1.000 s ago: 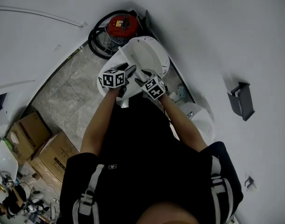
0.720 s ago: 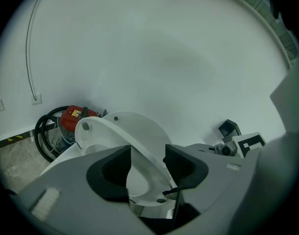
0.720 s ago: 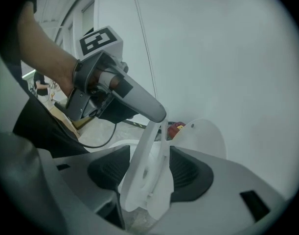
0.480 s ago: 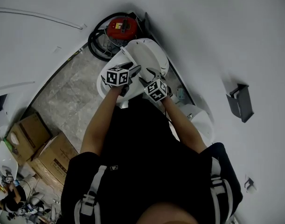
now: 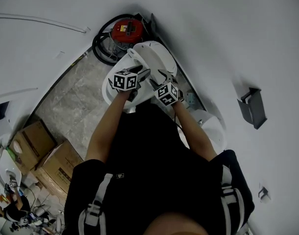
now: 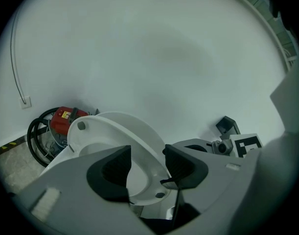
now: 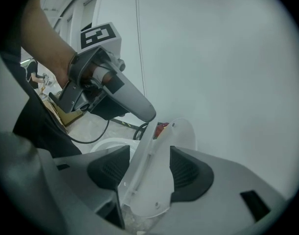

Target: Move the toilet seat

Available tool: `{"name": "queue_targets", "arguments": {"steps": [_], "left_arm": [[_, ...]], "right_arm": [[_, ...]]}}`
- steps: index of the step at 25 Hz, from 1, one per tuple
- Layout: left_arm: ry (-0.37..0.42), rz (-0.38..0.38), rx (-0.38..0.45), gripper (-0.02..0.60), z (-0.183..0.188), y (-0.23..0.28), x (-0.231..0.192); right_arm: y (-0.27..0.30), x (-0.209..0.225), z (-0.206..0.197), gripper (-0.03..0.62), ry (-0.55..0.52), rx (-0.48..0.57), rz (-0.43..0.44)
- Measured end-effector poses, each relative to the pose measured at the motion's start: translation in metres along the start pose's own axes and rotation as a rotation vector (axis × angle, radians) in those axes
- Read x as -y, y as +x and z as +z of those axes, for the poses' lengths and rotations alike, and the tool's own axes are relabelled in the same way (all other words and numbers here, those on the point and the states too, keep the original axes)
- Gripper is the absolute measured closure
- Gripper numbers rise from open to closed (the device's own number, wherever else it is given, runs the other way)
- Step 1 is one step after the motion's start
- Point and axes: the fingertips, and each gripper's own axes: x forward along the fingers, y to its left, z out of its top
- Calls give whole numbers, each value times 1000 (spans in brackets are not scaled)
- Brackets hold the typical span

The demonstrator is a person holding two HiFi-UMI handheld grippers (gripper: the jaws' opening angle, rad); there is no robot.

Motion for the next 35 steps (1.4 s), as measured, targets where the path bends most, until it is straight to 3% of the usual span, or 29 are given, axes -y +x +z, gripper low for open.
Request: {"name": "queue_targets", "arguments": {"steps": [5, 12, 22, 26, 28, 30, 31, 35], "left_arm": [[0, 12, 11, 364, 3, -5, -2], [-9, 34, 16, 364, -2, -22, -10], [-19, 49, 45, 365, -7, -41, -18], [57, 41, 48, 379, -3, -50, -11], [113, 36, 48, 387, -2, -56, -5], [174, 20, 53, 405, 0, -63, 0], [204, 6, 59, 419, 1, -68, 3], [318, -42, 66, 562, 1, -89, 17]], "right_arm": [[-2, 16, -11, 338, 30, -10, -29], [-3, 28, -24, 344, -6, -51, -75], [-20, 41, -27, 356, 63, -7, -121], [-29, 43, -20, 381, 121, 17, -135], [-37, 42, -15, 445, 148, 44, -153], [-45, 39, -8, 567, 159, 75, -179], [-47, 35, -6, 591, 162, 84, -183], [-52, 10, -2, 592, 194, 81, -156]]}}
